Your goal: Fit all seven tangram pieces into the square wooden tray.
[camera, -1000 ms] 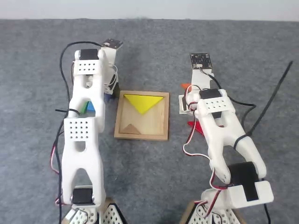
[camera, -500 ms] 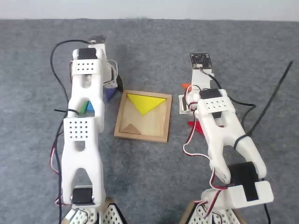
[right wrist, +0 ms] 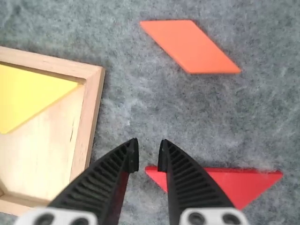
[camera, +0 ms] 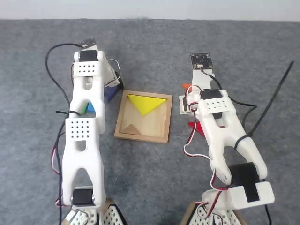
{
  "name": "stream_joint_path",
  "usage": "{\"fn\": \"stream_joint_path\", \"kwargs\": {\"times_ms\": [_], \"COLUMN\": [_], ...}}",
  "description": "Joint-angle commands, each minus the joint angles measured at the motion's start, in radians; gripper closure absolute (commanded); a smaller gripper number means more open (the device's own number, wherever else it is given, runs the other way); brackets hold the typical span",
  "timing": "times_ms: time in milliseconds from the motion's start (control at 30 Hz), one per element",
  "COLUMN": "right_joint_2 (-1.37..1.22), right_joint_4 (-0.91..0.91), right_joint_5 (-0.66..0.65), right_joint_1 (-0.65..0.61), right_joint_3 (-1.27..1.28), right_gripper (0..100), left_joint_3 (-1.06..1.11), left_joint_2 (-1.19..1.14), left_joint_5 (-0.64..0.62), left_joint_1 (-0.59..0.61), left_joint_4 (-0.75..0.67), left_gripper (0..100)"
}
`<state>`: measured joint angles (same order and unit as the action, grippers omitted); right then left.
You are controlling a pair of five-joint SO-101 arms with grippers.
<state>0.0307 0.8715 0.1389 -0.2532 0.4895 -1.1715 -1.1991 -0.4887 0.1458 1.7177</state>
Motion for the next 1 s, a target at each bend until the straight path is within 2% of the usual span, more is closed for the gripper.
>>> {"fn": "stream_joint_path", "kwargs": {"times_ms": [0, 267, 733, 967], "right_joint_2": [0.012, 0.012, 0.012, 0.012], "right_joint_4": [-0.012, -0.01, -0.012, -0.013], "right_joint_5": [-0.012, -0.012, -0.012, -0.012], "right_joint_1": [-0.005, -0.005, -0.004, -0.002], "right_joint_3": [-0.037, -0.037, -0.037, -0.037], "right_gripper": [91.9, 91.9, 91.9, 91.9], "left_joint_3": [-0.045, -0.045, -0.047, -0.053], "left_joint_2": [0.014, 0.009, 0.018, 0.095], "left_joint_5": [-0.052, -0.055, 0.1, 0.146], "left_joint_1": [0.003, 0.002, 0.002, 0.008], "left_joint_4": [0.012, 0.012, 0.021, 0.04], "left_gripper": [74, 77, 78, 78]}}
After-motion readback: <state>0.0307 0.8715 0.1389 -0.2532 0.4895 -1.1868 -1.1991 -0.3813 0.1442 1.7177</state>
